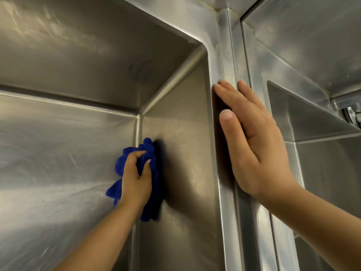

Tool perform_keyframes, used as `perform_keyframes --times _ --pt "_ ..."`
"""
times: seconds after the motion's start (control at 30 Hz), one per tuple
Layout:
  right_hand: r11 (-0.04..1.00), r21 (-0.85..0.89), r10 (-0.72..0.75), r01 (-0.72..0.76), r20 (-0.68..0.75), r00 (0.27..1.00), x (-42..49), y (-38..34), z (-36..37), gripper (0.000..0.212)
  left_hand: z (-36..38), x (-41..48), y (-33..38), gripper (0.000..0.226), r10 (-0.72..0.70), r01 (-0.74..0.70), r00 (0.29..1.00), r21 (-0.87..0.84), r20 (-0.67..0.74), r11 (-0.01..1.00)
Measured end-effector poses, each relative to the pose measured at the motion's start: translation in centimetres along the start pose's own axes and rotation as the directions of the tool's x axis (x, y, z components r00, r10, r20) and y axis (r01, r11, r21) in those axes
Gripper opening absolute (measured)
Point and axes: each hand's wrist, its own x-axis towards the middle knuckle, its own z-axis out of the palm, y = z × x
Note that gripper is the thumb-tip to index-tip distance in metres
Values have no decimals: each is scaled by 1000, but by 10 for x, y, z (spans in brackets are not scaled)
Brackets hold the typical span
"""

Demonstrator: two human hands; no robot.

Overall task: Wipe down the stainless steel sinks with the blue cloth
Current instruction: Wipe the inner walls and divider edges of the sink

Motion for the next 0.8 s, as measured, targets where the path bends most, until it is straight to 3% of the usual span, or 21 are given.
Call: perform_keyframes --times 0.13,0.23,0.33,0.53,0.7,0.8 --pt "1000 -3 -4 4 2 1000 1 0 1 40 -6 -6 -14 26 77 -77 997 88 -5 993" --pt "1000 -20 2 -2 12 1000 1 0 -1 41 -12 15 -18 19 -22 21 1000 138 1 990" --pt "1000 -28 -1 2 22 1000 3 -1 0 41 -16 11 -6 15 -59 56 998 82 31 995" --pt "999 -38 -10 10 7 1000 2 -2 -3 43 -28 -55 27 33 113 -108 991 -68 70 992" --pt "994 -109 34 -30 38 999 -14 -16 -3 47 -32 -107 69 22 319 -295 939 -177 128 939" --pt "979 -200 -30 43 67 997 -43 -12 -12 48 -18 -135 77 23 413 -390 901 -173 133 905"
